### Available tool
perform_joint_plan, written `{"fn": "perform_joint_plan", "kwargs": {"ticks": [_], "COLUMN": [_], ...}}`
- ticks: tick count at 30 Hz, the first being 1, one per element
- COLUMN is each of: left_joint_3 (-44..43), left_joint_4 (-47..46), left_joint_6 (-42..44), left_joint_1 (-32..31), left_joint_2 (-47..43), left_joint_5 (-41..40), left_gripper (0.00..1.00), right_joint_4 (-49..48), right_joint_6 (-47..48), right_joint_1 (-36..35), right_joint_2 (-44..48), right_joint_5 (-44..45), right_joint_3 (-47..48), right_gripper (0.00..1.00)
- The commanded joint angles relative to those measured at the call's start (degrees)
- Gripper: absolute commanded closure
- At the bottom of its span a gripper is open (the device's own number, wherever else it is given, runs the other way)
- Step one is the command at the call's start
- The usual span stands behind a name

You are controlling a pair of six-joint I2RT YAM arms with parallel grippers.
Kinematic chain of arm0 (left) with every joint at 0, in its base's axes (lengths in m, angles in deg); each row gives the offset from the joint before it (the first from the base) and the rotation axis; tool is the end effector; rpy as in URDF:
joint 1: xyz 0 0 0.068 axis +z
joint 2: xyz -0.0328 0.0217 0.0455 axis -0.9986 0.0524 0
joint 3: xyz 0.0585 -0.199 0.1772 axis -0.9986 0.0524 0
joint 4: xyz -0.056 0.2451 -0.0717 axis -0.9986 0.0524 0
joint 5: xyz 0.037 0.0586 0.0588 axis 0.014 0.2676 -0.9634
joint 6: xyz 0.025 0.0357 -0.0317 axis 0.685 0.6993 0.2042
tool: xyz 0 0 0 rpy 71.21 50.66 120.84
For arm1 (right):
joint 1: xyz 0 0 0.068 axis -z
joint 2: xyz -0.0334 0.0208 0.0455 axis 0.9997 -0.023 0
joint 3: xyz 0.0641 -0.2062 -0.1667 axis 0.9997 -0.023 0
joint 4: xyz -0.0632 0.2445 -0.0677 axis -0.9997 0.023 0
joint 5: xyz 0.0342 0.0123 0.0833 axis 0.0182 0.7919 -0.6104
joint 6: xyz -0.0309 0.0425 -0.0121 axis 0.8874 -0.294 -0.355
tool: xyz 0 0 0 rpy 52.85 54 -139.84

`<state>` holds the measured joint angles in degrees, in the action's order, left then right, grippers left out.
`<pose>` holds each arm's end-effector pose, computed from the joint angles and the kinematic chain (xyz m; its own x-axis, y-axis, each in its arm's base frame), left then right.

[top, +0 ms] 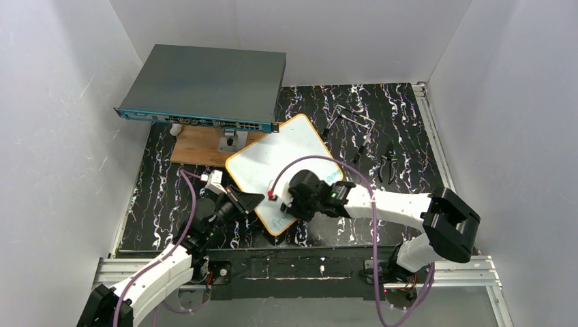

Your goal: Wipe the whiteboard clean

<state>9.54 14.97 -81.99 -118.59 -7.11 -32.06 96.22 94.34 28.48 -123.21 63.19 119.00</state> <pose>0.1264 -0.0839 0.1797 -0.5372 -0.6141 -0.5782 0.3510 0.4605 -0.8153 0.1506 0.2632 0.2092 -0.1317 -0.7517 -0.6463 -0.9349 0.3109 -0.1711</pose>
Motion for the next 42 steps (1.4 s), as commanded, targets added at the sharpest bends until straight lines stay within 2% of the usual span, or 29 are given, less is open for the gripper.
{"fn": "perform_joint_plan", "kwargs": {"ticks": [1,8,12,18,23,28,33,37,42], "left_joint_3": [0.6,0.8,0.6,1.0,1.1,1.0,1.1,1.1,1.7], "left_joint_4": [-0.4,-0.3,1.2,0.8,0.4,-0.9,-2.0,-1.1,-1.3], "left_joint_6": [-0.3,-2.1,-2.2,-2.4,-3.3,-3.9,-4.3,-3.9,-3.3], "left_joint_1": [-0.2,-0.2,-0.2,-0.2,-0.2,-0.2,-0.2,-0.2,-0.2], "left_joint_2": [0.8,0.9,-0.6,-1.2,-0.8,0.9,1.9,1.1,0.6], "left_joint_5": [-3.8,-4.9,-4.9,-4.5,-4.9,-5.3,-5.2,-5.0,-4.2], "left_gripper": [1.0,1.0,1.0,1.0,1.0,1.0,1.0,1.0,1.0], "right_joint_4": [-0.1,-0.7,-1.1,-0.3,0.6,0.6,2.6,1.7,2.2], "right_joint_6": [-0.2,1.8,1.1,-1.7,-2.5,0.0,0.6,1.1,1.0], "right_joint_1": [-7.4,-15.3,-13.9,-7.3,-6.6,-15.3,-20.8,-20.2,-15.0], "right_joint_2": [-2.1,-5.7,-4.7,-2.1,-1.6,-1.9,-4.9,-5.3,-1.1], "right_joint_5": [-1.3,5.3,7.7,11.2,6.5,2.5,2.0,5.6,5.0], "right_joint_3": [5.9,7.1,4.1,0.7,0.7,2.3,5.0,4.0,2.0], "right_gripper": [0.99,0.99,0.99,0.99,0.99,0.99,0.99,0.99,0.99]}}
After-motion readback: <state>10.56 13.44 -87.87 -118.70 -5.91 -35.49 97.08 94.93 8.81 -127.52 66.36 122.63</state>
